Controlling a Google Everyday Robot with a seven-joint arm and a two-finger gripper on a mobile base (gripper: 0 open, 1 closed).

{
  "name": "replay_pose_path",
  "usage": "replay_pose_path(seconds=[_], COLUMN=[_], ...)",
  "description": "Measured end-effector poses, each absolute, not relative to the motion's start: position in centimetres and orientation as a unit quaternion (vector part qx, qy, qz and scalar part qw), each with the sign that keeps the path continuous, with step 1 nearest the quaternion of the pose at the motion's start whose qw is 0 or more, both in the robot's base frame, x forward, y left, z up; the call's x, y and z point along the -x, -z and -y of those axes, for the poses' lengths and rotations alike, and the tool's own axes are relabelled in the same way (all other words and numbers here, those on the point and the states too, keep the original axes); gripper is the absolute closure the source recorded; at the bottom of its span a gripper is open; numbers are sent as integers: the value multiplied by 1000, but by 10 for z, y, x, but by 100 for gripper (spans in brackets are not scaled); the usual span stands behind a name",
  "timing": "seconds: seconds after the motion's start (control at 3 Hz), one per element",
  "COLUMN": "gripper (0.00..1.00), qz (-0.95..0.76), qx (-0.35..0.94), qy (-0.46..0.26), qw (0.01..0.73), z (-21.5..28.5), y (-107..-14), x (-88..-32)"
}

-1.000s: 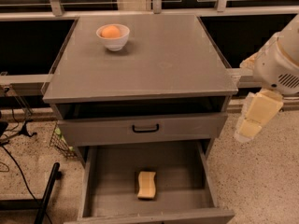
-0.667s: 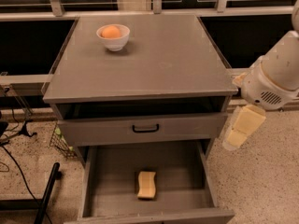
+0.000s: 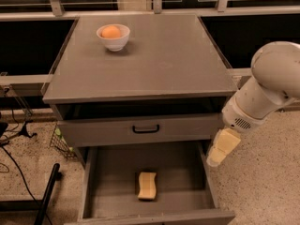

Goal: Pick sponge from middle drawer and place on counter

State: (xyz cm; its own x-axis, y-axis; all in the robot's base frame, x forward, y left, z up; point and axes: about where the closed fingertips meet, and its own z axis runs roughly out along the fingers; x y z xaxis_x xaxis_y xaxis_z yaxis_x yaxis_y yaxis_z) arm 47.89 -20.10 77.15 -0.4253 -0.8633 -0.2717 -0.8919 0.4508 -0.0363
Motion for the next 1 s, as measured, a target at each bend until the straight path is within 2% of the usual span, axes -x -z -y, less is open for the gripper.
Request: replay_pose_path(seconds=[0.33, 1.0], gripper=[0, 0], qz=[-843, -848], qx=[519, 491], qy=[-67, -154], qw=[125, 124], z=[199, 171], y=[-765, -701], x=[-479, -473])
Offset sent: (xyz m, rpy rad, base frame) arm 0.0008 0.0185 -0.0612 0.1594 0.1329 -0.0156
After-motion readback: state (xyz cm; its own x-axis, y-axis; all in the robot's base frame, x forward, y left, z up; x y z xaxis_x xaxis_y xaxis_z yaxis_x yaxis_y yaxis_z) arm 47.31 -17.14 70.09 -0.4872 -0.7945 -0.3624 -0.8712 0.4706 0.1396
